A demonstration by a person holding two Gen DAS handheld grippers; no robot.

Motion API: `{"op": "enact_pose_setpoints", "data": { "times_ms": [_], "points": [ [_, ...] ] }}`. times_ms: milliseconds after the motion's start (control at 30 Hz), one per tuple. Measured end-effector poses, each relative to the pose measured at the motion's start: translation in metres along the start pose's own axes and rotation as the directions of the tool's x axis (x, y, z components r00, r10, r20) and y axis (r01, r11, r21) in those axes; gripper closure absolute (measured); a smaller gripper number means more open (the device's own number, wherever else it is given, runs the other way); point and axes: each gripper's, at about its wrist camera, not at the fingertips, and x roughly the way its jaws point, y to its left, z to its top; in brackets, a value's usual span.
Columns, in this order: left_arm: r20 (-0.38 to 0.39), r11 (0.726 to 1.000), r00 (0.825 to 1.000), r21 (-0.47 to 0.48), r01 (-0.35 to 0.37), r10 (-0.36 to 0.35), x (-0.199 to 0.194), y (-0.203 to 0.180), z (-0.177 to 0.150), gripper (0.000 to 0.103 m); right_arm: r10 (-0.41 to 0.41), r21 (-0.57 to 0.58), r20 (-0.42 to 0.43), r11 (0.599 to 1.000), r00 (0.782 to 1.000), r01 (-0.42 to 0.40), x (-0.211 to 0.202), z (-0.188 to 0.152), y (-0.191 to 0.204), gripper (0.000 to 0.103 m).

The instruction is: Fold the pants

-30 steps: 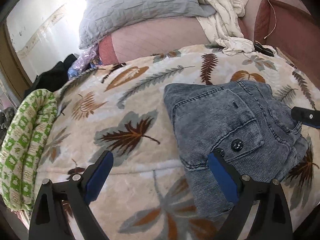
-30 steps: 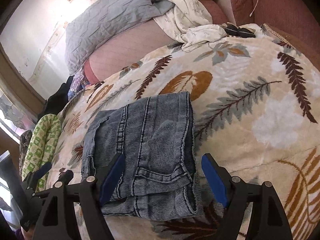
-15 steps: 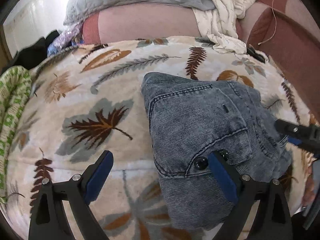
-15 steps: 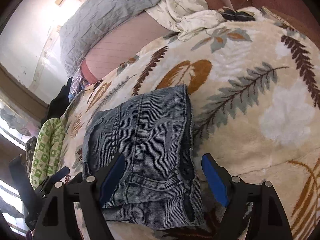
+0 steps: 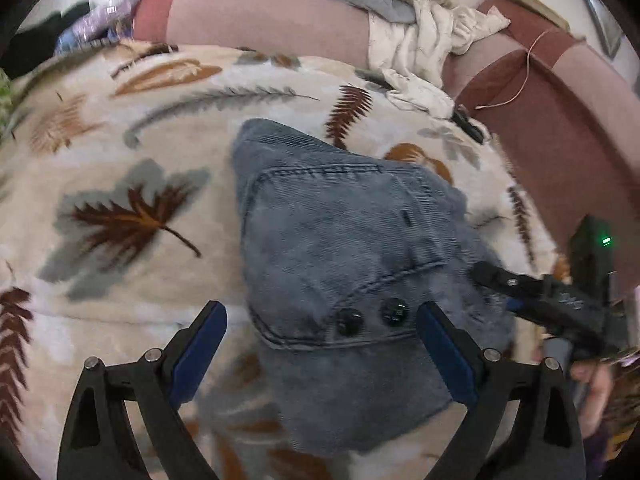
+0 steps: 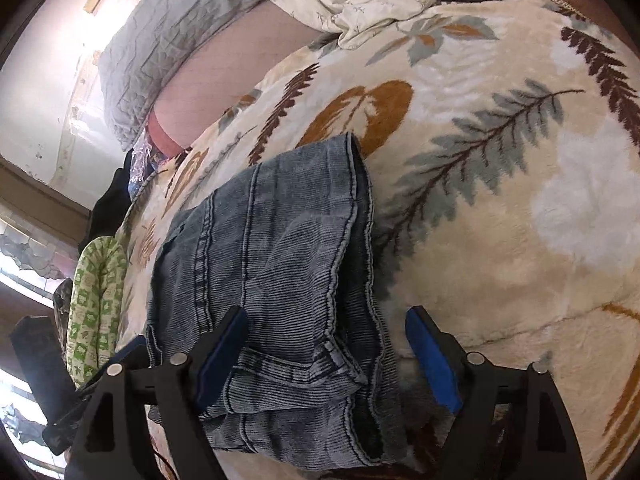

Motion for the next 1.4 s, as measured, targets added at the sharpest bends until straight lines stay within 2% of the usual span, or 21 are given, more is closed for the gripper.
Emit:
{"op": "enact_pose_setpoints", "data": {
  "times_ms": [67, 233, 400, 500, 667, 767, 867, 967, 1067, 1133, 1233, 1333, 1400],
  "points": [
    [0.032, 1.000, 0.999, 0.010, 0.010, -0.010, -0.005, -0.003, -0.001, 0.007, 0.003, 0.002, 0.000, 1.000, 1.000, -0.003, 0.001, 0.000, 0.000, 0.017],
    [-0.011, 0.996, 1.000, 0.086, 0.013, -0.012, 0.005, -0.019, -0.007, 0.006, 0.011, 0.008, 0.000, 1.000, 1.000, -0.011, 0.003, 0.000, 0.000, 0.017],
    [-0.034, 0.998, 0.999, 0.053, 0.035, -0.033, 0.010, -0.015, -0.012, 0.006, 0.010, -0.001, 0.008, 1.000, 1.000, -0.010, 0.003, 0.001, 0.002, 0.017],
    [-0.054, 0.998, 0.997, 0.029, 0.056, -0.055, 0.012, -0.011, -0.013, 0.007, 0.041, -0.016, -0.006, 0.999, 0.999, -0.041, 0.005, -0.002, 0.007, 0.016],
    [-0.066, 0.995, 0.993, -0.015, 0.095, -0.096, 0.013, -0.005, -0.011, 0.007, 0.021, -0.038, -0.011, 0.999, 1.000, -0.021, 0.009, -0.003, 0.013, 0.016],
    [-0.100, 0.997, 0.992, -0.001, 0.071, -0.071, 0.025, -0.008, -0.009, 0.007, 0.019, -0.045, -0.015, 0.999, 1.000, -0.019, 0.012, -0.003, 0.013, 0.014],
    [-0.103, 0.999, 0.994, 0.021, 0.049, -0.046, 0.030, -0.013, -0.010, 0.006, 0.016, -0.061, -0.012, 0.998, 1.000, -0.016, 0.015, -0.004, 0.016, 0.010],
    [-0.101, 0.998, 0.993, 0.015, 0.057, -0.055, 0.031, -0.012, -0.010, 0.007, 0.004, -0.074, -0.008, 0.997, 1.000, -0.005, 0.017, -0.005, 0.019, 0.009],
    [-0.092, 0.998, 0.994, 0.011, 0.062, -0.061, 0.030, -0.012, -0.011, 0.008, 0.032, -0.067, -0.001, 0.997, 0.999, -0.032, 0.015, -0.005, 0.019, 0.009],
    [-0.079, 0.998, 0.995, 0.008, 0.062, -0.061, 0.026, -0.011, -0.012, 0.012, 0.075, -0.070, -0.008, 0.995, 0.997, -0.075, 0.015, -0.006, 0.019, 0.009],
    [-0.064, 0.998, 0.996, 0.011, 0.069, -0.068, 0.021, -0.010, -0.011, 0.019, 0.077, -0.114, -0.006, 0.991, 0.997, -0.077, 0.016, -0.010, 0.027, 0.016],
    [-0.057, 0.997, 0.996, 0.020, 0.072, -0.071, 0.018, -0.009, -0.011, 0.029, 0.062, -0.137, -0.007, 0.989, 0.998, -0.062, 0.017, -0.012, 0.031, 0.027],
    [-0.051, 0.996, 0.996, 0.034, 0.076, -0.075, 0.016, -0.011, -0.010, 0.035, 0.063, -0.125, -0.004, 0.990, 0.998, -0.063, 0.015, -0.011, 0.028, 0.047]
  ]
}}
